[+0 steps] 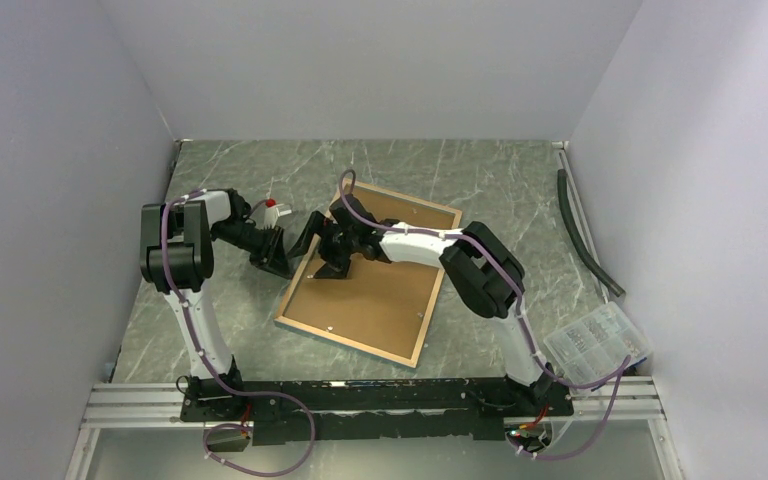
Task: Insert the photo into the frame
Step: Install the photo frame at the center of the board.
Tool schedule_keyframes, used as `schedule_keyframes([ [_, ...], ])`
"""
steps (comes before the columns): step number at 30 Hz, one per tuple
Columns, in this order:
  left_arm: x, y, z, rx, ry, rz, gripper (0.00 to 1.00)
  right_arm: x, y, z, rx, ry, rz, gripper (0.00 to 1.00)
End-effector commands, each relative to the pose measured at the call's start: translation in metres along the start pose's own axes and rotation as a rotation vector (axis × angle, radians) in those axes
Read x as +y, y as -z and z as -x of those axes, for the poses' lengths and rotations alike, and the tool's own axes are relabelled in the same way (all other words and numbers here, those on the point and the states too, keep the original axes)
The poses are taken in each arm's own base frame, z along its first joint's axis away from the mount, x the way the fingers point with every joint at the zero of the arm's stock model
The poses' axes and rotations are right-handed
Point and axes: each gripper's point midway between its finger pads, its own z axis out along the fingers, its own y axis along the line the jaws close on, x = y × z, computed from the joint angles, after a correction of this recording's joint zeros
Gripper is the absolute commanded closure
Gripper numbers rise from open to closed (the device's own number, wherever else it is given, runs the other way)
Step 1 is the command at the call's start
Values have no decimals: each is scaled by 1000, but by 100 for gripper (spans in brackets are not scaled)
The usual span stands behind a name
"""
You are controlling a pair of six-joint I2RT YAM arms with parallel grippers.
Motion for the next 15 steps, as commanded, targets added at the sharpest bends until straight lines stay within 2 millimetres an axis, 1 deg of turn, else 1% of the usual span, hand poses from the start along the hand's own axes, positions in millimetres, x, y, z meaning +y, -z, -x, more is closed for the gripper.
schedule_keyframes([
  [1, -1, -4, 1, -9, -15, -20, 75, 27, 0, 2, -5, -4, 65, 4],
  [8, -1, -3, 1, -10, -14, -12, 76, 13, -4, -4, 14, -20, 37, 4],
  [12, 0, -3, 0, -7, -14, -9, 76, 11, -5, -7, 23, -15, 34, 4],
  [15, 1, -3, 0, -8, -14, -4, 76, 3, -8, -11, 37, -24, 7, 4],
])
